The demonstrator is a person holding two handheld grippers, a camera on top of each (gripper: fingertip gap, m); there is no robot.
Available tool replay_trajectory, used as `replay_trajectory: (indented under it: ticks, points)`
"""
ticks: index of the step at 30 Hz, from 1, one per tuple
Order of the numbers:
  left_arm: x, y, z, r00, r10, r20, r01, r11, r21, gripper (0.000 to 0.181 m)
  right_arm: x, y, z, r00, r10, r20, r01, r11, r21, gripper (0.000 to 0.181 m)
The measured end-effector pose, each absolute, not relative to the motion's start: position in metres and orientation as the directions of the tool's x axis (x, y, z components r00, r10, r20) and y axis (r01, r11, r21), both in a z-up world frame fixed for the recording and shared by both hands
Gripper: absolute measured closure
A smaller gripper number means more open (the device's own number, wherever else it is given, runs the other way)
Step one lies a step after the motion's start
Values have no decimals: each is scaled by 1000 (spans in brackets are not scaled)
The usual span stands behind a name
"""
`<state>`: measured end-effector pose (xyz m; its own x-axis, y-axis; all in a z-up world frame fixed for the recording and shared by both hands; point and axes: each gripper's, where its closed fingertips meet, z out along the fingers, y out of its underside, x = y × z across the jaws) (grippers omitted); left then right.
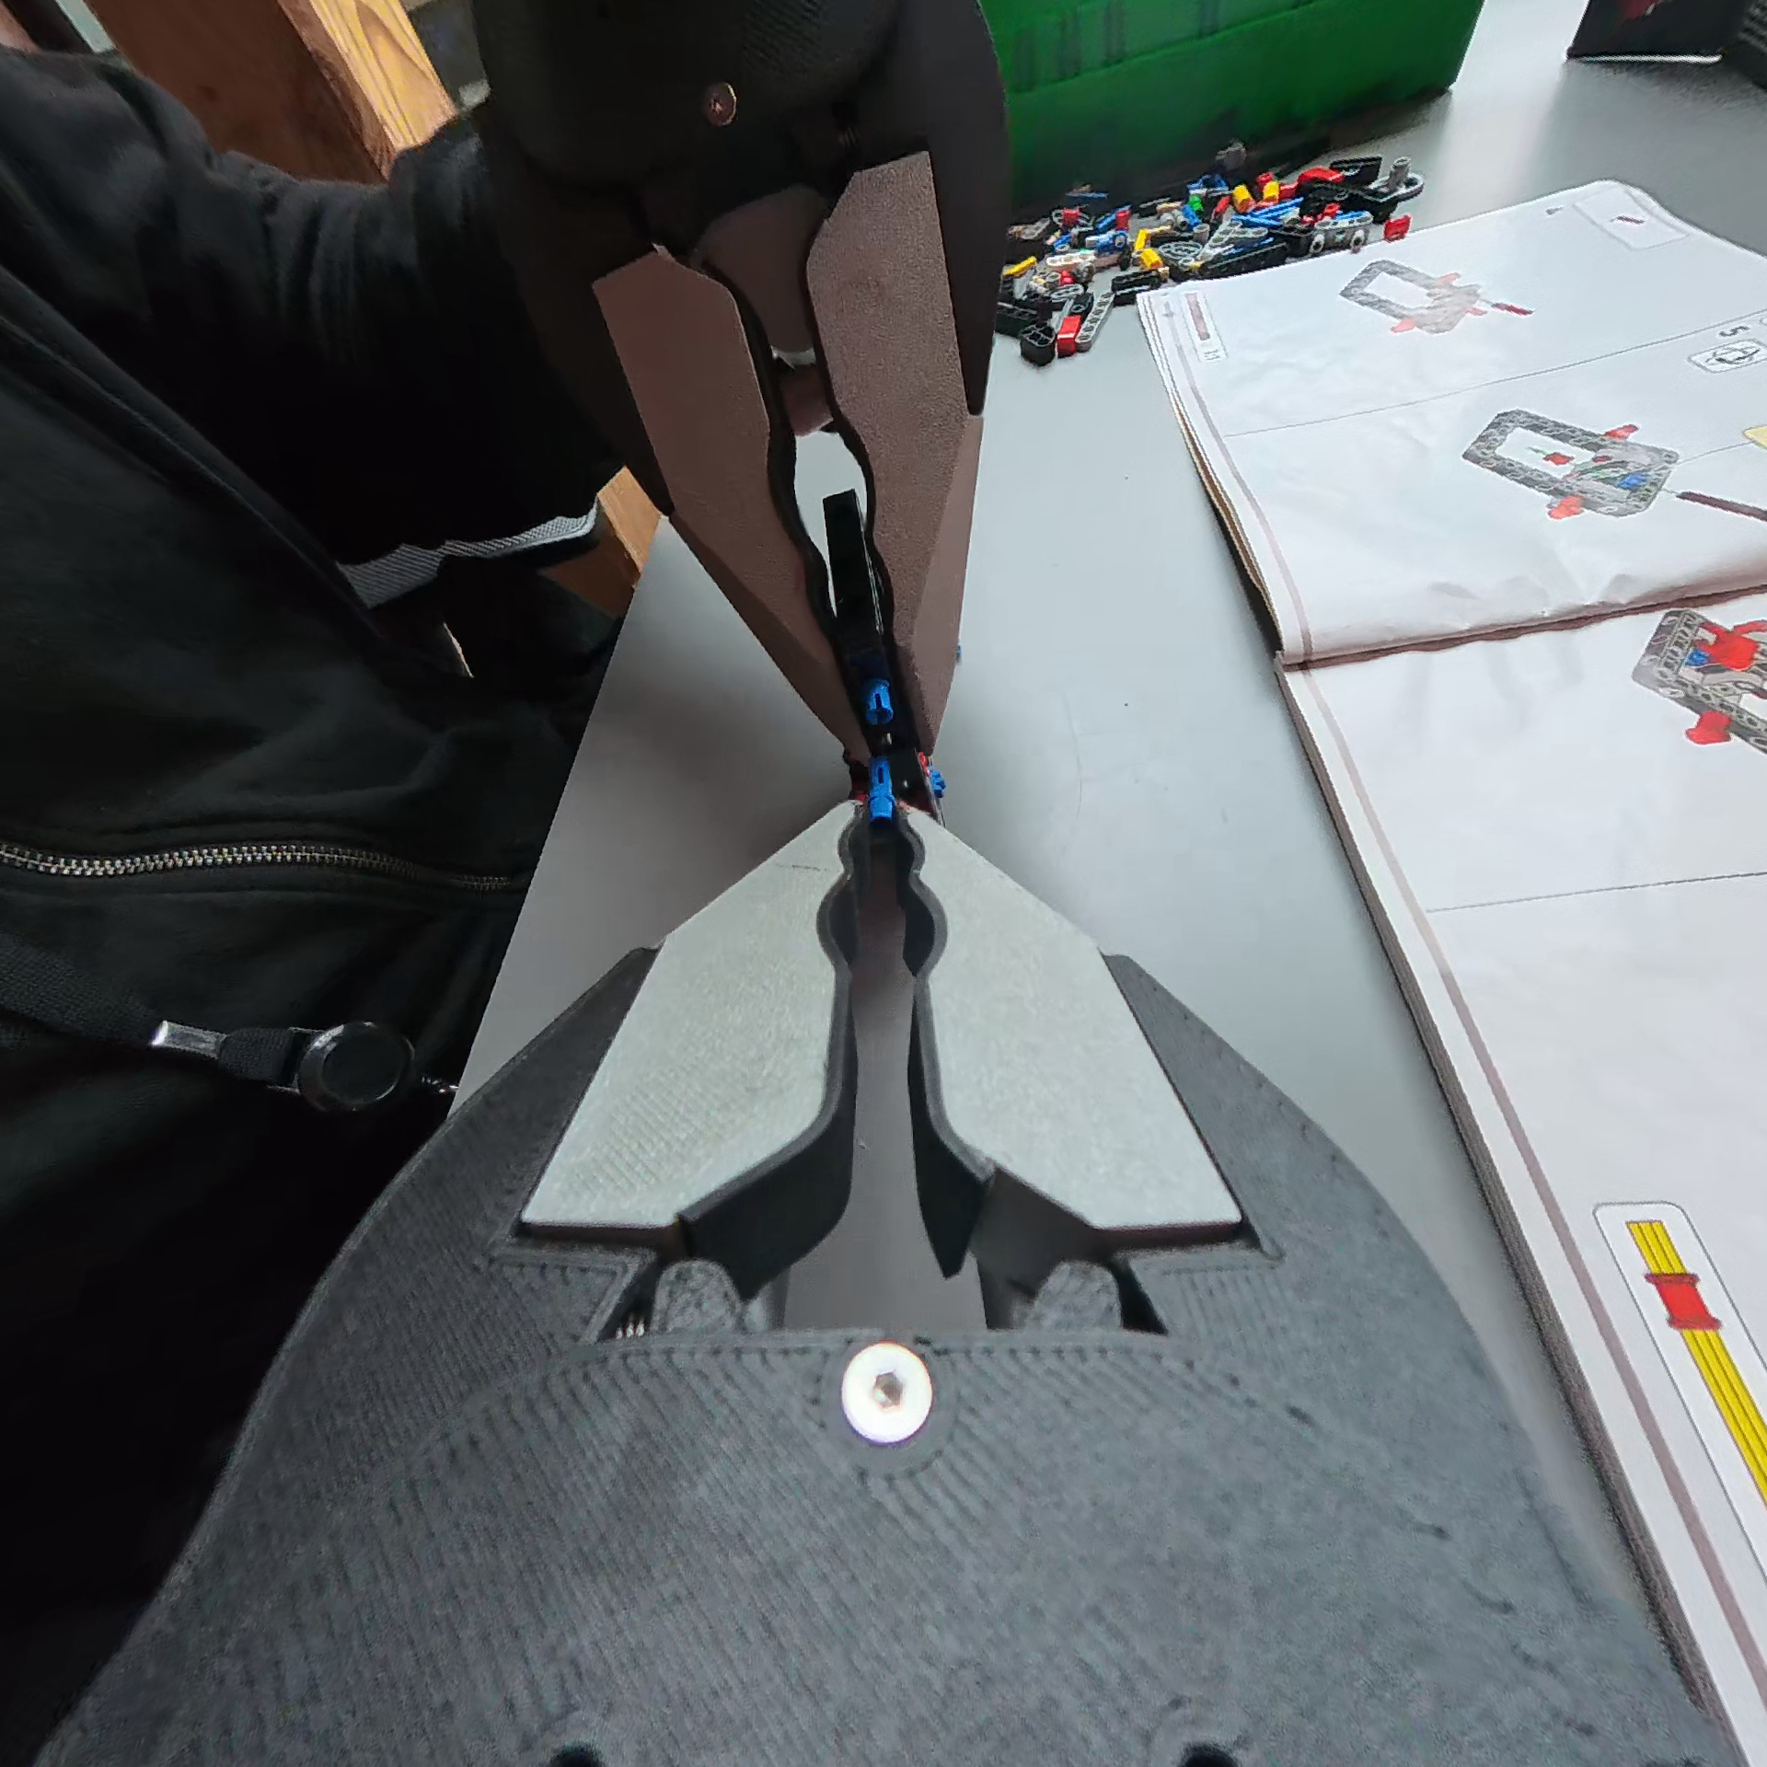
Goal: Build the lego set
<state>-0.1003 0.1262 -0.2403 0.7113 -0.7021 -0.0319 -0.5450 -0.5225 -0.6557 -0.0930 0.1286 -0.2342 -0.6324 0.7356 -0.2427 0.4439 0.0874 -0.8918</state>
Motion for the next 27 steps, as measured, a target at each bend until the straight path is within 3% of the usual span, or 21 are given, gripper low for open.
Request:
replay_trajectory:
  ticks: [14,27]
  points:
    - [-104,123,-240,709,-701,-77,-556,-488,-673,175,-100,127,-226,-520,615,-593,592,-241,-769,180]
    - [-108,128,-240,722,-682,-118,-549,-461,-697,175,-105,129,-233,-422,467,-777,673,-413,-613,180]
